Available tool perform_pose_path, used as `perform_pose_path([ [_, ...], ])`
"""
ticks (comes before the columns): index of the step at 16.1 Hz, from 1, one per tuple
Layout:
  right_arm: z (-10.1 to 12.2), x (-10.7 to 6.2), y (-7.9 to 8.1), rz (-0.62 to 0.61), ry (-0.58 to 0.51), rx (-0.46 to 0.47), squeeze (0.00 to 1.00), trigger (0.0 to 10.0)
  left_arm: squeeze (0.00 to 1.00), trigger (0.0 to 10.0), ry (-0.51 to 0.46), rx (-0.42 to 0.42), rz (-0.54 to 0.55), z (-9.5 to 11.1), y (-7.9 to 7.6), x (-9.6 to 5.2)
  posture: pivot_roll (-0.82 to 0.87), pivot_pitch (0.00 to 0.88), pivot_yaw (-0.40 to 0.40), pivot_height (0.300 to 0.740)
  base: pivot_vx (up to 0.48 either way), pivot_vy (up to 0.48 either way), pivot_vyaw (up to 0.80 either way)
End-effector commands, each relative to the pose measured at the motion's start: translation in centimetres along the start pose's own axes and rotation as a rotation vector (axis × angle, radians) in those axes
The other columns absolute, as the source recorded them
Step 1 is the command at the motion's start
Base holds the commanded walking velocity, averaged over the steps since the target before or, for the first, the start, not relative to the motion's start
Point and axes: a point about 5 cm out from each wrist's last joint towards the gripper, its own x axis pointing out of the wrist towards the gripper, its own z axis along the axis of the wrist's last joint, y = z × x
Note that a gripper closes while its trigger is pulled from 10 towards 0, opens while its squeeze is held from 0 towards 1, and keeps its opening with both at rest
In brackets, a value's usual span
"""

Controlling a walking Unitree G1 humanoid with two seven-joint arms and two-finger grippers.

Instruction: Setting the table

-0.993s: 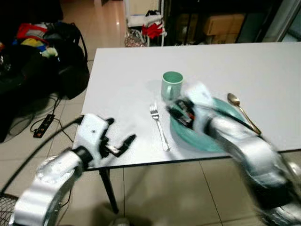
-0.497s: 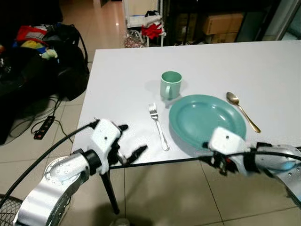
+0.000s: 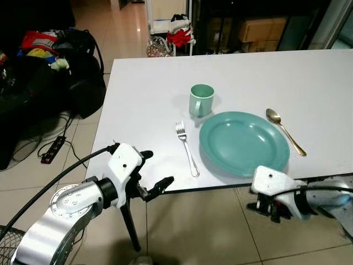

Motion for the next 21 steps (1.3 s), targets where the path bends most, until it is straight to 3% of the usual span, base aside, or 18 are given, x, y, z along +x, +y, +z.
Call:
perform_pose_path([
  [1, 0.2, 0.0, -0.5, -0.032, 0.002, -0.007, 0.0, 10.0, 0.0, 10.0, 0.008, 0.016, -0.01, 0.1, 0.0, 0.0, 0.04, 0.0, 0.048, 0.74, 0.0, 0.0, 0.0],
  [5, 0.4, 0.7, -2.2, -0.131, 0.007, -0.01, 0.0, 10.0, 0.0, 10.0, 0.018, 0.018, 0.005, 0.0, 0.1, -0.1, 0.04, 0.0, 0.046, 0.74, 0.0, 0.0, 0.0],
  [8, 0.6, 1.3, -2.4, -0.134, -0.007, -0.005, 0.0, 10.0, 0.0, 10.0, 0.018, 0.018, 0.015, 0.0, 0.2, -0.2, 0.05, 0.0, 0.043, 0.74, 0.0, 0.0, 0.0],
  [10, 1.3, 1.3, -2.1, -0.102, -0.053, -0.004, 0.0, 10.0, 0.0, 10.0, 0.017, 0.018, 0.019, 0.0, 0.3, -0.4, 0.05, 0.0, 0.042, 0.74, 0.0, 0.0, 0.0],
  [13, 3.5, 0.1, -0.2, 0.012, -0.219, 0.01, 0.0, 10.0, 0.0, 10.0, -0.041, -0.022, 0.009, 0.6, -0.1, -1.3, 0.05, 0.0, 0.037, 0.74, 0.0, 0.0, 0.0],
  [14, 4.7, -0.2, 0.0, -0.01, -0.303, 0.038, 0.0, 10.0, 0.0, 10.0, -0.069, -0.047, 0.063, 0.8, 0.2, -1.5, 0.05, 0.0, 0.035, 0.74, 0.0, 0.0, 0.0],
  [16, 6.2, 0.5, -1.1, -0.232, -0.43, 0.208, 0.0, 10.0, 0.0, 10.0, -0.082, -0.077, 0.265, 0.5, 1.4, -1.6, 0.05, 0.0, 0.033, 0.74, 0.0, 0.0, 0.0],
  [18, 6.4, 1.4, -1.2, -0.372, -0.437, 0.285, 0.0, 10.0, 0.0, 10.0, -0.061, -0.01, 0.375, 0.1, 1.6, -1.6, 0.04, 0.0, 0.031, 0.74, 0.0, 0.0, 0.0],
  [19, 7.0, 1.9, -1.1, -0.538, -0.49, 0.316, 0.0, 10.0, 0.0, 10.0, -0.088, -0.075, 0.506, -0.2, 1.9, -1.7, 0.04, 0.0, 0.022, 0.74, 0.0, -0.48, 0.0],
  [21, 7.8, 2.3, -0.5, -0.554, -0.63, 0.441, 0.0, 10.0, 0.0, 10.0, -0.061, -0.097, 0.585, -1.0, 2.5, -1.8, 0.05, 0.0, 0.02, 0.74, 0.0, -0.48, 0.0],
])
